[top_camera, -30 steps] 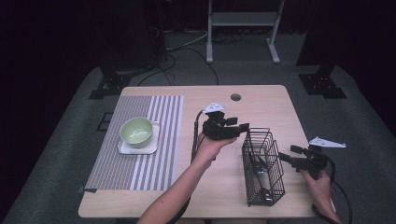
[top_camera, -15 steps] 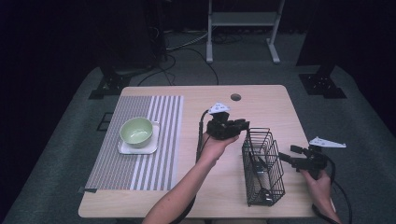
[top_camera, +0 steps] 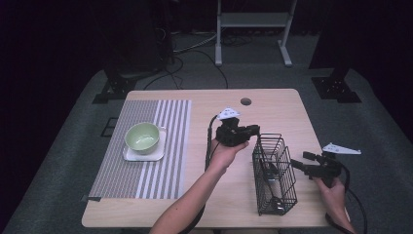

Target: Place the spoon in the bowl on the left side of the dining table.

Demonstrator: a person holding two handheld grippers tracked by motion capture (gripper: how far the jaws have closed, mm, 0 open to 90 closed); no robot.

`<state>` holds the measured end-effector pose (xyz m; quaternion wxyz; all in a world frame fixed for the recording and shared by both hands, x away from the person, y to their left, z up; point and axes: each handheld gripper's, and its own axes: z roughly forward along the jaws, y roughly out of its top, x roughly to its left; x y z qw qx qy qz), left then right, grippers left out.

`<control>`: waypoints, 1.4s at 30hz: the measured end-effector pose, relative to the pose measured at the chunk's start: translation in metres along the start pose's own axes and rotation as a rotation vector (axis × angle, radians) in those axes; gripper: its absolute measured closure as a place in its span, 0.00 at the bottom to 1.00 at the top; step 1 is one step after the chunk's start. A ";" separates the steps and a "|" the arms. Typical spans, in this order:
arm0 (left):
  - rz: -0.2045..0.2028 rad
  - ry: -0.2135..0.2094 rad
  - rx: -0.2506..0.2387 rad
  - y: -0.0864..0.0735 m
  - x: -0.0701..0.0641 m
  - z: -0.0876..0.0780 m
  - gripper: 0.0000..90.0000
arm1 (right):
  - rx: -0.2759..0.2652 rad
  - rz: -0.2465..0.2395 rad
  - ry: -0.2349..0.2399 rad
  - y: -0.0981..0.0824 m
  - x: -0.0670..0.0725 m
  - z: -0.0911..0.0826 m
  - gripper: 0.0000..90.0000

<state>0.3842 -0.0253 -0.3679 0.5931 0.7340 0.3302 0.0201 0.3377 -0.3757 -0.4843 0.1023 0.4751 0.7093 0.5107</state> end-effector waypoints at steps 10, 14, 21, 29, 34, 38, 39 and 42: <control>-0.035 -0.024 -0.044 0.000 -0.003 -0.004 0.97 | -0.001 -0.003 -0.001 0.000 -0.001 0.000 0.14; -0.046 -0.032 -0.057 0.001 -0.004 -0.006 1.00 | 0.000 -0.002 -0.002 0.000 0.000 0.000 0.14; -0.072 -0.038 -0.094 0.002 -0.004 -0.009 1.00 | -0.002 -0.002 -0.002 0.000 0.000 0.000 0.14; -0.095 -0.038 -0.140 0.010 -0.004 -0.018 1.00 | -0.004 0.000 -0.001 0.000 -0.001 0.000 0.14; -0.115 -0.037 -0.167 0.014 -0.004 -0.025 1.00 | -0.003 -0.002 -0.002 0.000 -0.001 0.000 0.14; -0.124 -0.036 -0.185 0.016 -0.003 -0.031 1.00 | -0.001 0.000 -0.003 0.000 0.000 0.000 0.14; -0.126 -0.037 -0.190 0.017 -0.003 -0.033 1.00 | 0.000 -0.001 -0.003 0.000 0.000 0.000 0.14; -0.135 -0.036 -0.204 0.019 -0.003 -0.037 1.00 | 0.001 0.000 -0.004 0.000 0.000 0.000 0.14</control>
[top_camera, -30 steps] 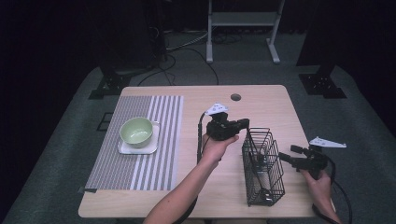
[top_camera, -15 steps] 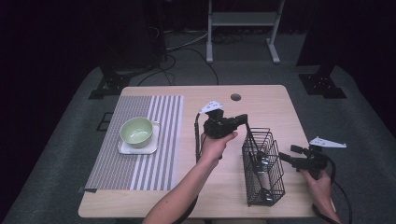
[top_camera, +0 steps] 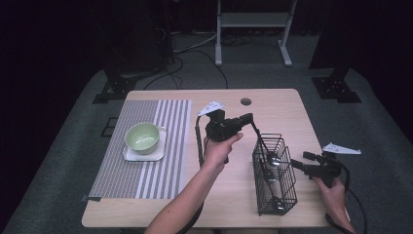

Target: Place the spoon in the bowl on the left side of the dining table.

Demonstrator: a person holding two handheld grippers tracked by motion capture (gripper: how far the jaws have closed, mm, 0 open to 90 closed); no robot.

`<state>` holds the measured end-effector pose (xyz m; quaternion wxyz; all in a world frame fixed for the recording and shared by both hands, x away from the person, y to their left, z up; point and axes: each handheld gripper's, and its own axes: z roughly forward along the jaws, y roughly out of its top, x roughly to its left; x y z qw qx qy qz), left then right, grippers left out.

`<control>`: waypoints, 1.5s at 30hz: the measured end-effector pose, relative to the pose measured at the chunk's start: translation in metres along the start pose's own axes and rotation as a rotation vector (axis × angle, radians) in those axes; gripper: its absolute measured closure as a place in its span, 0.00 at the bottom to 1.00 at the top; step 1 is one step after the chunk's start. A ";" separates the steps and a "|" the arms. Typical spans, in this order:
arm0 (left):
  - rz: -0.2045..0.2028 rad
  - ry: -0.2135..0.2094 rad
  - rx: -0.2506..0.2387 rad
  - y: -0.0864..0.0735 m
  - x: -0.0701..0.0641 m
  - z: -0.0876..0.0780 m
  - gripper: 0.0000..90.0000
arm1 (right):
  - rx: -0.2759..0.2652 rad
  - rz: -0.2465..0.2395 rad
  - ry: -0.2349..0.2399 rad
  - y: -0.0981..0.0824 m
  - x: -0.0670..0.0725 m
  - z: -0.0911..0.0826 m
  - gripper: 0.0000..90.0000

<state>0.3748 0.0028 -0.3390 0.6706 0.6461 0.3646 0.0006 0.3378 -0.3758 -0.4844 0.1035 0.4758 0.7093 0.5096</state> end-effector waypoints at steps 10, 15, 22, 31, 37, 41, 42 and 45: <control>-0.022 -0.002 -0.041 0.009 -0.002 -0.009 1.00 | 0.004 -0.001 -0.004 0.000 0.000 0.000 0.14; -0.031 -0.001 -0.061 0.013 -0.003 -0.014 1.00 | 0.004 -0.001 -0.005 0.000 0.000 0.000 0.14; -0.031 0.000 -0.082 0.019 -0.003 -0.021 1.00 | 0.005 0.000 -0.006 0.000 0.000 0.000 0.14; -0.040 0.003 -0.110 0.027 -0.004 -0.032 1.00 | 0.007 0.001 -0.011 0.000 0.000 0.001 0.14; -0.044 0.012 -0.127 0.031 -0.003 -0.040 1.00 | 0.009 0.001 -0.013 0.000 0.000 0.001 0.14; -0.049 0.019 -0.142 0.032 0.000 -0.046 1.00 | 0.010 0.003 -0.015 0.000 0.000 0.001 0.14; -0.048 0.022 -0.140 0.033 0.001 -0.048 1.00 | 0.010 0.004 -0.016 0.000 0.000 0.001 0.14; -0.052 0.026 -0.149 0.034 0.003 -0.052 1.00 | 0.013 0.003 -0.018 0.000 0.001 0.001 0.14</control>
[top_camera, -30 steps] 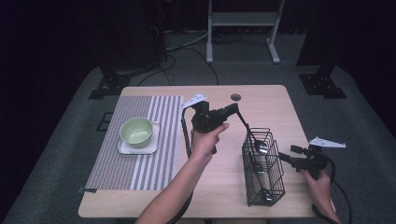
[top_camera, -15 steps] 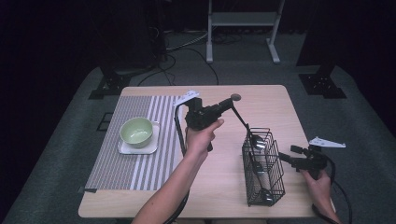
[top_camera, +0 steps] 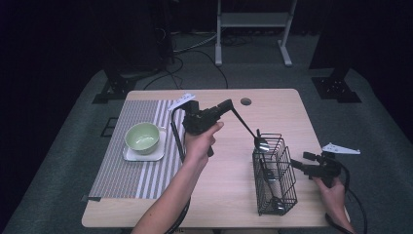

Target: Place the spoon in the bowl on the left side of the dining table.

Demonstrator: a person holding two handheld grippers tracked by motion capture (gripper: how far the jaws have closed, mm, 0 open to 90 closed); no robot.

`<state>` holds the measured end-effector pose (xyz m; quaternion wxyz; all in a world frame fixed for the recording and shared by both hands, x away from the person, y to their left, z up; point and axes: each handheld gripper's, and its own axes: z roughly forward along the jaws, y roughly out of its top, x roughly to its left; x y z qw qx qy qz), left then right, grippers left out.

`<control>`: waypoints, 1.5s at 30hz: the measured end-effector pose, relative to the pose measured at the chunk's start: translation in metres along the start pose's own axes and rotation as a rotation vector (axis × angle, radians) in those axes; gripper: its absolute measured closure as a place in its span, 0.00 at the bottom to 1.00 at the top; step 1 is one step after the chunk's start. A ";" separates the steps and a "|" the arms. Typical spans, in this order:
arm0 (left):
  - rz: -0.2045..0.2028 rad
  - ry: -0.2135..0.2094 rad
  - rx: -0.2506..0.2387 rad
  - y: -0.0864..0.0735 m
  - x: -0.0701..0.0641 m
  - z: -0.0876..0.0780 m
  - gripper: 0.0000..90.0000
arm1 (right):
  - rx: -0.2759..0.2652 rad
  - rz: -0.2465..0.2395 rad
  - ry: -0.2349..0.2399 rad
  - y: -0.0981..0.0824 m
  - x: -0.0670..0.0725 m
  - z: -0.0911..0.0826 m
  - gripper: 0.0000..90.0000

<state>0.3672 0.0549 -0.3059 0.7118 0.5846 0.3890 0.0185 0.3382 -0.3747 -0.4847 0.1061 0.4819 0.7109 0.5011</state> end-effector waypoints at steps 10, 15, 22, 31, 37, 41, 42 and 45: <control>-0.010 0.025 -0.018 0.003 0.009 -0.013 1.00 | 0.002 -0.001 -0.003 0.000 0.000 0.000 0.14; -0.015 0.037 -0.022 0.001 0.015 -0.018 1.00 | 0.003 0.000 -0.004 0.000 0.000 0.000 0.14; -0.023 0.055 -0.029 -0.001 0.023 -0.026 1.00 | 0.003 0.000 -0.007 0.000 0.000 0.000 0.14; -0.041 0.075 -0.028 -0.007 0.033 -0.033 1.00 | 0.005 0.001 -0.009 0.000 0.000 0.001 0.14; -0.052 0.086 -0.025 -0.013 0.040 -0.037 1.00 | 0.004 0.002 -0.009 0.000 0.000 0.001 0.14; -0.058 0.092 -0.024 -0.017 0.045 -0.039 1.00 | 0.004 0.001 -0.008 0.000 0.000 0.001 0.14; -0.062 0.093 -0.025 -0.018 0.046 -0.040 1.00 | 0.004 0.001 -0.008 0.000 0.000 0.001 0.14; -0.068 0.097 -0.024 -0.021 0.051 -0.042 1.00 | 0.007 0.002 -0.010 0.000 0.000 0.001 0.14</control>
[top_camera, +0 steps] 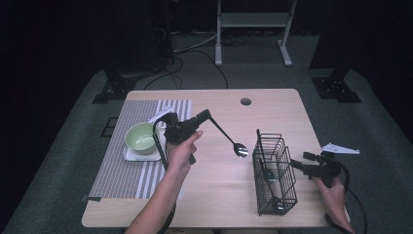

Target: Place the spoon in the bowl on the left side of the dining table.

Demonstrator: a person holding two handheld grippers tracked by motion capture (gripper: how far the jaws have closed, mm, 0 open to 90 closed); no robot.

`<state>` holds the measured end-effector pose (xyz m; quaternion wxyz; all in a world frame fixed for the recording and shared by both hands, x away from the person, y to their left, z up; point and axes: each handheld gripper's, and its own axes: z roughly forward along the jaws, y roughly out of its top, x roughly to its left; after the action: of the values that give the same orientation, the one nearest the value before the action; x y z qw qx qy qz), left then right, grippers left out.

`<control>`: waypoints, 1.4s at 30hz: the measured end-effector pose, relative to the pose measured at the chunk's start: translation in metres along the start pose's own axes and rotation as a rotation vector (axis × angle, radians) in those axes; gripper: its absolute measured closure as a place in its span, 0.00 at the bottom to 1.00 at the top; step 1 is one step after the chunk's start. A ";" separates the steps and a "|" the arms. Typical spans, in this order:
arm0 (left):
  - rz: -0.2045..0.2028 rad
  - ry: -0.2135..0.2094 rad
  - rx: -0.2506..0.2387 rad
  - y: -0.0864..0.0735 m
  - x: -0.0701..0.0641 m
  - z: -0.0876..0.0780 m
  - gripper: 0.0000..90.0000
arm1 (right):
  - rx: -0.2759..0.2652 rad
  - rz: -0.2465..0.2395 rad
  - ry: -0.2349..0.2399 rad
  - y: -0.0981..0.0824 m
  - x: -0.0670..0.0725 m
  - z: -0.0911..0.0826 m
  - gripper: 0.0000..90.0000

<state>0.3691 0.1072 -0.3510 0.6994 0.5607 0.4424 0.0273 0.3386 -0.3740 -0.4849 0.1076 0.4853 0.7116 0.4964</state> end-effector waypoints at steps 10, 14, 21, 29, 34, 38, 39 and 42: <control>-0.022 0.015 -0.002 -0.007 0.013 -0.007 1.00 | 0.007 -0.001 -0.006 0.000 0.000 0.001 0.14; -0.031 0.024 0.000 -0.011 0.019 -0.010 1.00 | 0.008 0.000 -0.006 0.000 0.000 0.001 0.14; -0.033 0.035 0.002 -0.015 0.027 -0.015 1.00 | 0.009 0.004 -0.007 0.000 0.000 0.001 0.14; -0.040 0.049 0.000 -0.018 0.035 -0.022 1.00 | 0.012 0.009 -0.011 0.000 0.000 0.001 0.14; -0.046 0.055 -0.001 -0.019 0.039 -0.026 1.00 | 0.013 0.007 -0.012 0.000 0.000 0.001 0.14; -0.053 0.059 -0.004 -0.021 0.043 -0.028 1.00 | 0.014 0.008 -0.012 0.000 0.000 0.001 0.14; -0.056 0.060 -0.006 -0.021 0.044 -0.029 1.00 | 0.014 0.009 -0.012 0.000 0.000 0.001 0.14; -0.055 0.064 -0.004 -0.021 0.046 -0.031 1.00 | 0.014 0.009 -0.013 0.000 0.000 0.001 0.14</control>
<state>0.3672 0.1477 -0.3945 0.6866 0.5458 0.4795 0.0269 0.3398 -0.3733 -0.4854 0.1064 0.4927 0.7121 0.4887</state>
